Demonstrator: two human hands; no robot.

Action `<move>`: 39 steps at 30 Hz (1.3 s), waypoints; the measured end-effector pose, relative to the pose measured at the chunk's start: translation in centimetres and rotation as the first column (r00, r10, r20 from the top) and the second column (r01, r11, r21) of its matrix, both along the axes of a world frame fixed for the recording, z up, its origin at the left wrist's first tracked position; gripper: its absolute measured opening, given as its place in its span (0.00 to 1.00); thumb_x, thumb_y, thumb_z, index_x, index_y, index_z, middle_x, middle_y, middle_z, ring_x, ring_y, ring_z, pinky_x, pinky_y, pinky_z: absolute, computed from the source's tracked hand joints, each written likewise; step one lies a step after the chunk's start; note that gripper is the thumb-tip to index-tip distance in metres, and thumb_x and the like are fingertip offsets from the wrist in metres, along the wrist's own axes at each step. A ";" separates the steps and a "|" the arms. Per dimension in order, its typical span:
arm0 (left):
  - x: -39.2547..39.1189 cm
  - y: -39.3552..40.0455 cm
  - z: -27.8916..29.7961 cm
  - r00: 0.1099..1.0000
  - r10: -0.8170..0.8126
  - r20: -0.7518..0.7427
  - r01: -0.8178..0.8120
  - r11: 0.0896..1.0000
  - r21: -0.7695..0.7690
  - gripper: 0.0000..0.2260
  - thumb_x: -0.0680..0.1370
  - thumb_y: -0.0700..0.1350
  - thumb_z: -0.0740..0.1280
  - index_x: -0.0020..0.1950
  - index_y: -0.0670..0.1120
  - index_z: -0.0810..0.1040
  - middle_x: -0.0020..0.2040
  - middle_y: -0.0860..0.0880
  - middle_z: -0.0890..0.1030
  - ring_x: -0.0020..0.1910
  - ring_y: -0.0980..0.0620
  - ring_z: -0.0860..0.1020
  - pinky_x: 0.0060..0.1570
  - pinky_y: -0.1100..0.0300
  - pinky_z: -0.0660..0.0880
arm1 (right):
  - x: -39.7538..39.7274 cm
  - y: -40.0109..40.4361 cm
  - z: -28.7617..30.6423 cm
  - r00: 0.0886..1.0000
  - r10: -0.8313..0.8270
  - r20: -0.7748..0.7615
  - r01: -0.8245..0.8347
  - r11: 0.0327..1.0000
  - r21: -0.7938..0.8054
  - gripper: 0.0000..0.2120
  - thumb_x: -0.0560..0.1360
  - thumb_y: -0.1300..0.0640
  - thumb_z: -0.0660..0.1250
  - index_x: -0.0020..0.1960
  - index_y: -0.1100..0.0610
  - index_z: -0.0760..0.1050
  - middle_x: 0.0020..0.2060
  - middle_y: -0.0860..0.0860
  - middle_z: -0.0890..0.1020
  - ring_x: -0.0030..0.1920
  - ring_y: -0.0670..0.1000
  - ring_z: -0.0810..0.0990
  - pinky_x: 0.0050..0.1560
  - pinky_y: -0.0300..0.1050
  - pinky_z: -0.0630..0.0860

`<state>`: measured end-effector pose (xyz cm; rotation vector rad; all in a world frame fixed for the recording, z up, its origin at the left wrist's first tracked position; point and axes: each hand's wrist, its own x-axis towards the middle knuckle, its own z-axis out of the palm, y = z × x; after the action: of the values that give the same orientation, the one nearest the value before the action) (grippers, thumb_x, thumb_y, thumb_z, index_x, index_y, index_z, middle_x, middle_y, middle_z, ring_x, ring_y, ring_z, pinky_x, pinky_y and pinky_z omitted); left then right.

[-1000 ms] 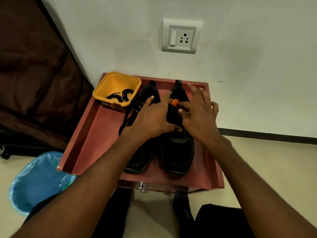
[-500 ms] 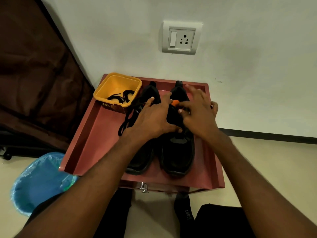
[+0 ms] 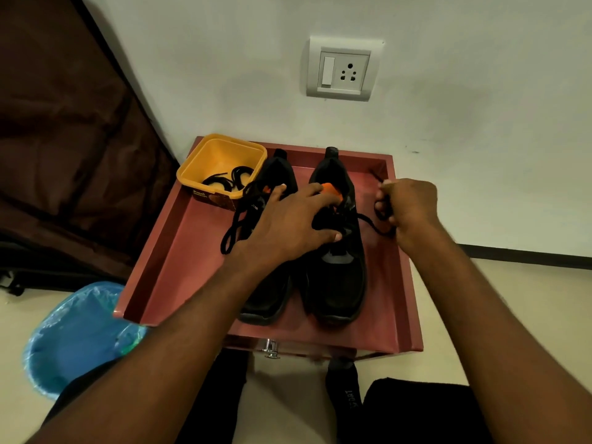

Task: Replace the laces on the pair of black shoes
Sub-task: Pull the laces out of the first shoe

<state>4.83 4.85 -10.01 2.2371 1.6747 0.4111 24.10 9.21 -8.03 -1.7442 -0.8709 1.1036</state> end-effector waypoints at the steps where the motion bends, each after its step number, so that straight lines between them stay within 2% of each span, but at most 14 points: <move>1: 0.2 0.0 -0.1 1.000 0.013 0.002 -0.013 1.000 0.024 0.25 0.77 0.62 0.70 0.73 0.59 0.72 0.78 0.54 0.67 0.73 0.50 0.72 0.80 0.40 0.47 | -0.2 -0.4 -0.4 0.972 0.105 0.210 -0.108 0.994 0.003 0.06 0.74 0.59 0.65 0.42 0.54 0.80 0.36 0.52 0.84 0.34 0.51 0.80 0.35 0.42 0.75; 4: 0.7 0.3 -0.4 0.998 0.070 -0.006 -0.068 0.990 0.127 0.17 0.79 0.58 0.69 0.68 0.58 0.78 0.74 0.53 0.71 0.71 0.48 0.72 0.78 0.39 0.52 | -0.2 -2.1 -1.2 0.661 0.265 0.702 -0.297 0.952 -0.080 0.08 0.73 0.53 0.67 0.51 0.52 0.79 0.46 0.51 0.81 0.46 0.56 0.80 0.45 0.49 0.77; 6: 1.1 0.4 -0.3 0.997 0.082 -0.010 -0.079 0.983 0.165 0.15 0.79 0.56 0.71 0.65 0.57 0.80 0.66 0.53 0.74 0.66 0.48 0.74 0.75 0.42 0.60 | 0.6 -2.9 -1.7 0.421 0.278 0.863 -0.378 0.919 -0.112 0.15 0.73 0.55 0.70 0.58 0.55 0.78 0.56 0.55 0.79 0.57 0.59 0.77 0.50 0.53 0.76; 7: 1.3 0.3 -0.3 0.996 0.084 -0.012 -0.081 0.981 0.178 0.15 0.79 0.55 0.72 0.65 0.55 0.81 0.63 0.53 0.74 0.64 0.48 0.74 0.72 0.44 0.63 | 0.9 -3.1 -1.8 0.379 0.289 0.879 -0.448 0.889 -0.099 0.22 0.71 0.57 0.70 0.65 0.54 0.76 0.63 0.56 0.76 0.64 0.60 0.73 0.56 0.56 0.76; 10: 1.7 0.2 -0.2 0.997 0.071 -0.025 -0.064 0.976 0.208 0.15 0.79 0.53 0.72 0.64 0.53 0.82 0.60 0.51 0.73 0.58 0.48 0.72 0.60 0.48 0.72 | 1.1 -3.4 -1.9 0.433 0.469 0.770 -0.729 0.685 -0.008 0.35 0.72 0.56 0.72 0.77 0.45 0.67 0.76 0.51 0.65 0.75 0.57 0.63 0.69 0.60 0.71; 13: 1.5 0.2 -0.3 0.999 0.043 0.021 -0.046 0.978 0.202 0.12 0.79 0.50 0.71 0.62 0.51 0.83 0.60 0.50 0.75 0.55 0.48 0.73 0.54 0.50 0.74 | 0.4 -3.8 -2.6 0.323 0.615 0.719 -0.801 0.582 -0.138 0.42 0.71 0.34 0.71 0.80 0.40 0.58 0.81 0.48 0.57 0.79 0.56 0.59 0.75 0.65 0.65; 16: 1.4 0.2 -0.3 0.999 0.029 0.029 -0.034 0.983 0.183 0.12 0.79 0.50 0.70 0.62 0.51 0.82 0.60 0.51 0.78 0.55 0.49 0.76 0.50 0.55 0.72 | 0.4 -3.2 -2.6 0.277 0.615 0.738 -0.778 0.595 -0.203 0.49 0.65 0.26 0.73 0.79 0.39 0.57 0.81 0.42 0.57 0.78 0.52 0.64 0.71 0.64 0.69; 19: 1.5 0.2 -0.3 0.997 0.062 0.040 -0.067 0.985 0.161 0.10 0.77 0.50 0.71 0.57 0.51 0.81 0.57 0.52 0.78 0.50 0.51 0.77 0.44 0.59 0.67 | 0.7 -2.8 -2.3 0.310 0.560 0.768 -0.751 0.640 -0.163 0.44 0.60 0.24 0.74 0.70 0.38 0.63 0.73 0.38 0.69 0.62 0.48 0.77 0.60 0.59 0.78; 21: 1.7 0.1 -0.4 0.996 0.068 0.059 -0.076 0.986 0.145 0.09 0.76 0.50 0.71 0.55 0.50 0.80 0.55 0.53 0.76 0.48 0.52 0.76 0.42 0.59 0.65 | 0.8 -2.9 -2.4 0.335 0.525 0.783 -0.739 0.662 -0.127 0.41 0.59 0.24 0.74 0.64 0.39 0.65 0.67 0.38 0.72 0.53 0.47 0.78 0.52 0.53 0.78; 24: 2.4 -0.1 -0.7 0.996 0.065 0.068 -0.075 0.985 0.155 0.10 0.77 0.48 0.71 0.57 0.49 0.81 0.57 0.51 0.76 0.49 0.50 0.77 0.43 0.58 0.66 | 0.8 -3.1 -2.8 0.366 0.514 0.776 -0.741 0.665 -0.091 0.39 0.61 0.30 0.76 0.65 0.41 0.65 0.66 0.39 0.72 0.48 0.47 0.78 0.44 0.47 0.74; 28: 3.1 -0.5 -0.8 0.990 0.107 0.096 -0.124 0.973 0.197 0.09 0.77 0.45 0.71 0.57 0.47 0.83 0.58 0.50 0.77 0.51 0.49 0.78 0.47 0.56 0.72 | 0.8 -2.7 -3.1 0.388 0.566 0.727 -0.776 0.627 -0.075 0.41 0.60 0.32 0.72 0.69 0.42 0.64 0.69 0.40 0.68 0.54 0.48 0.79 0.44 0.50 0.80; 32: 2.9 -0.5 -0.6 0.958 0.175 0.229 -0.210 0.968 0.138 0.03 0.76 0.44 0.73 0.49 0.49 0.85 0.56 0.54 0.76 0.50 0.55 0.76 0.41 0.66 0.68 | 1.1 -2.5 -3.3 0.370 0.580 0.726 -0.793 0.604 -0.078 0.43 0.65 0.32 0.75 0.76 0.42 0.64 0.77 0.42 0.62 0.67 0.45 0.72 0.54 0.48 0.75; 36: 2.7 -0.7 -0.6 0.936 0.153 0.316 -0.202 0.971 0.130 0.01 0.75 0.43 0.73 0.45 0.48 0.84 0.53 0.53 0.73 0.44 0.57 0.75 0.35 0.72 0.71 | 0.8 -2.6 -3.4 0.414 0.581 0.701 -0.803 0.596 -0.020 0.41 0.59 0.26 0.71 0.67 0.43 0.68 0.69 0.40 0.68 0.59 0.43 0.74 0.51 0.46 0.78; 39: 2.5 -0.6 -1.0 0.931 0.158 0.330 -0.213 0.967 0.138 0.01 0.75 0.43 0.73 0.44 0.49 0.83 0.52 0.53 0.71 0.44 0.58 0.72 0.36 0.71 0.69 | 0.7 -2.4 -3.3 0.429 0.601 0.674 -0.805 0.593 -0.016 0.37 0.58 0.29 0.72 0.61 0.42 0.68 0.62 0.39 0.70 0.55 0.45 0.76 0.51 0.51 0.81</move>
<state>7.29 4.29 -11.00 1.9929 1.7336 0.9425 24.82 6.79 -11.31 -1.4509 -2.2693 0.7655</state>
